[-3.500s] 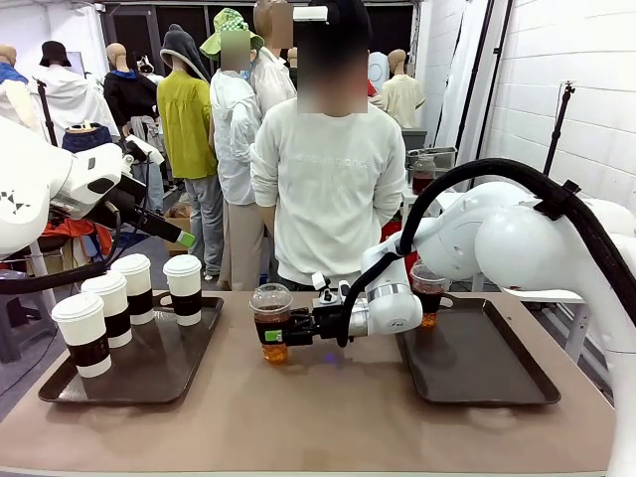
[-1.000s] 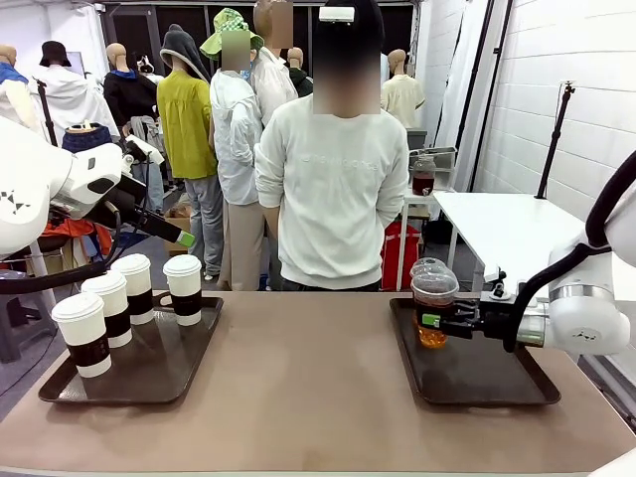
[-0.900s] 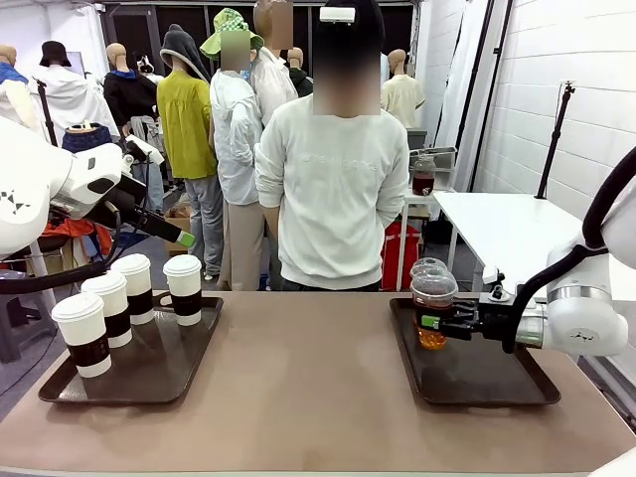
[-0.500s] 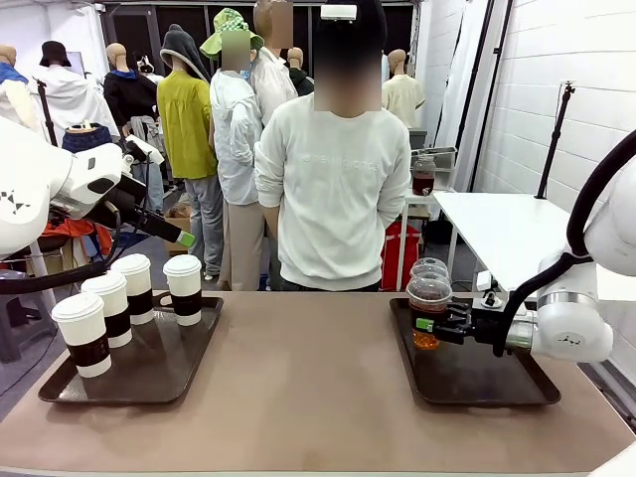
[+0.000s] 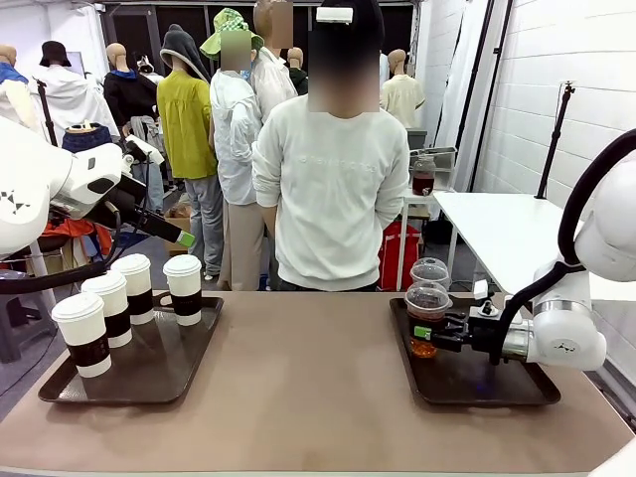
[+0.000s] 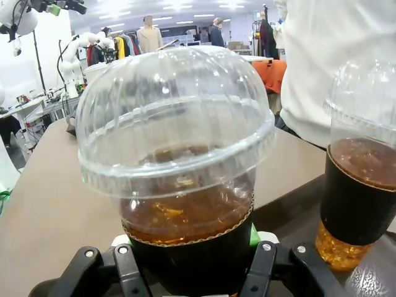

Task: Distribute the coffee onto the tray.
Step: Pick up another iced Americano from the middle of the table and place it on the right Handle tray.

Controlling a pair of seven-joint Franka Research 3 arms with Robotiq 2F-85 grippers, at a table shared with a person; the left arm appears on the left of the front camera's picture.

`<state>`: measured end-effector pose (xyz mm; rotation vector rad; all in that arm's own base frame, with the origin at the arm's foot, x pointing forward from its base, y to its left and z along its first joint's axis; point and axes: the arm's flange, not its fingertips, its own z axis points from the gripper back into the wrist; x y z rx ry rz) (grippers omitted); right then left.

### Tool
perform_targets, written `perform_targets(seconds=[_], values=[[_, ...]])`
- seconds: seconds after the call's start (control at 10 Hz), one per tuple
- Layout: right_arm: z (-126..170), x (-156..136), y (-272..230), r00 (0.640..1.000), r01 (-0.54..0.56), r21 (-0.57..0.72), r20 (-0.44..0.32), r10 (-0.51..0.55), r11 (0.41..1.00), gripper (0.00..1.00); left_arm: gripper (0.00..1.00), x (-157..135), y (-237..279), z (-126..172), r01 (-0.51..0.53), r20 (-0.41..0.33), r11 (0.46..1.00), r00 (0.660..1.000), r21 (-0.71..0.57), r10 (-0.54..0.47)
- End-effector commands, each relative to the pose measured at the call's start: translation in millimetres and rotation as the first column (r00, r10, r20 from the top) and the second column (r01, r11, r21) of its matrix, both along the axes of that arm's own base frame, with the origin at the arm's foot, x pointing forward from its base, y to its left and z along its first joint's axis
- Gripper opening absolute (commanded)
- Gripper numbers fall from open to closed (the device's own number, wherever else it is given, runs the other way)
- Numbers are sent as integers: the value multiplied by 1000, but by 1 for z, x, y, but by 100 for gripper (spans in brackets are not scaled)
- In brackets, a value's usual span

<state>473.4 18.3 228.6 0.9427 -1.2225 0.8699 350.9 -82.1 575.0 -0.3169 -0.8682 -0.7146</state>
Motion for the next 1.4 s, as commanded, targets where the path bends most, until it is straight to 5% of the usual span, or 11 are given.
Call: perform_targets(seconds=[0.0, 0.1, 0.3, 1.3], values=[[1, 7, 1, 1000, 16, 18, 3, -16, 1000, 60, 100, 0, 1, 0, 11, -6, 1000, 1000, -17, -11], [-1, 8, 1, 1000, 14, 14, -9, -14, 1000, 60, 100, 0, 1, 0, 11, -6, 1000, 1000, -17, -11], [-3, 7, 0, 999, 19, 1, -32, -19, 1000, 100, 100, 0, 1, 0, 11, -6, 1000, 1000, -17, -11], [13, -28, -33, 987, 97, -99, -117, -108, 990, 100, 100, 0, 1, 0, 11, -6, 1000, 1000, -17, -11]])
